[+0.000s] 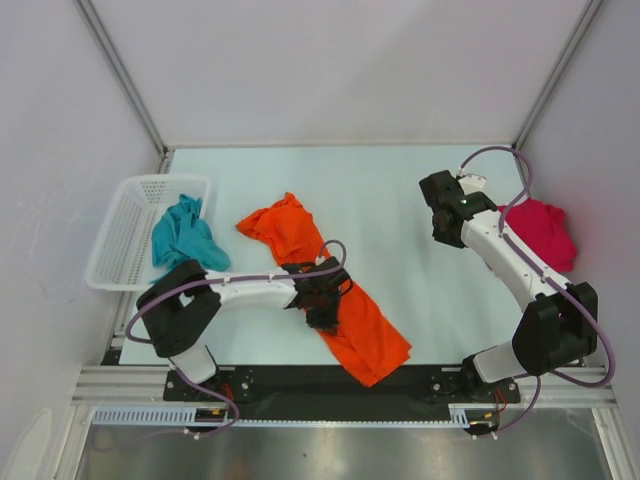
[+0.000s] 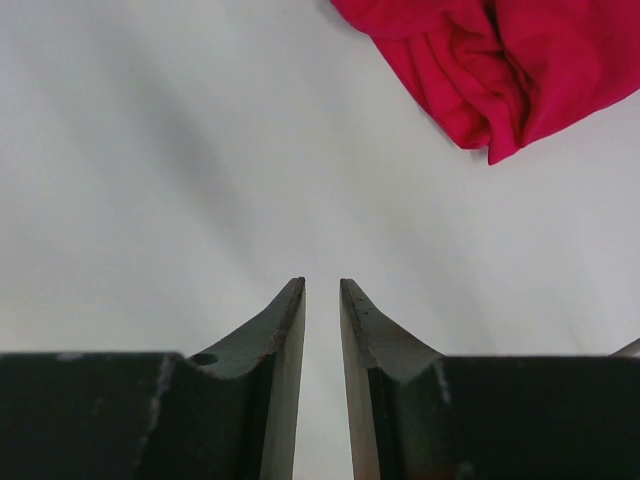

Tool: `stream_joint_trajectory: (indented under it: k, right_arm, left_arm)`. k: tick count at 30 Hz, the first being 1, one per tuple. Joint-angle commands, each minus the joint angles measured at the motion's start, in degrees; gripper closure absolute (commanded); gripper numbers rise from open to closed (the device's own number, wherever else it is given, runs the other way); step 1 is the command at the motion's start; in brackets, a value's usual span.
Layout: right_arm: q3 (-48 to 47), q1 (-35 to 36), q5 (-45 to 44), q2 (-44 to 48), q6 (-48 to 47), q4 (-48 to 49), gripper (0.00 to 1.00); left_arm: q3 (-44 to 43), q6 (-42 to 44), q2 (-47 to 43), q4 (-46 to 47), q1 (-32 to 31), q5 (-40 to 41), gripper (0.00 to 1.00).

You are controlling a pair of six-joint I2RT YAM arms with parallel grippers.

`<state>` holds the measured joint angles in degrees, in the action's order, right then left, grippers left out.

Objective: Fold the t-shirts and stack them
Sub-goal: Rotate the tshirt 90 degrees

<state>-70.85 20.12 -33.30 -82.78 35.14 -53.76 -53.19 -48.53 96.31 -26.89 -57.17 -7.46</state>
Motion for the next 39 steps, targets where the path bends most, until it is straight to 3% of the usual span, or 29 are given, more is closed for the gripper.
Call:
stream_joint_trajectory:
  k: [1,10,16,30,39]
  right_arm:
    - [-1.3,-0.2,-0.1,2.1,0.8,-0.7,0.74]
    - [-2.3,0.6,-0.1,0.5,1.2,-1.3,0.74]
    - [-3.1,0.3,-1.1,-1.1,0.5,-1.4,0.73]
    - [-8.2,-0.6,-2.3,-2.5,-2.3,-1.6,0.73]
    - [-10.1,-1.8,-1.7,-3.4,-3.3,-0.7,0.73]
  left_arm:
    - [4.1,-1.6,-4.4,-8.3,-0.9,0.0,0.92]
    - [-10.1,1.7,-2.9,-14.3,-0.8,3.3,0.92]
    - [-14.7,2.0,-3.9,-15.9,-1.0,4.0,0.92]
    - [-8.5,1.5,6.5,-3.3,-5.5,0.0,0.94]
    - [-0.8,0.6,3.0,-3.3,-6.8,-5.7,0.94]
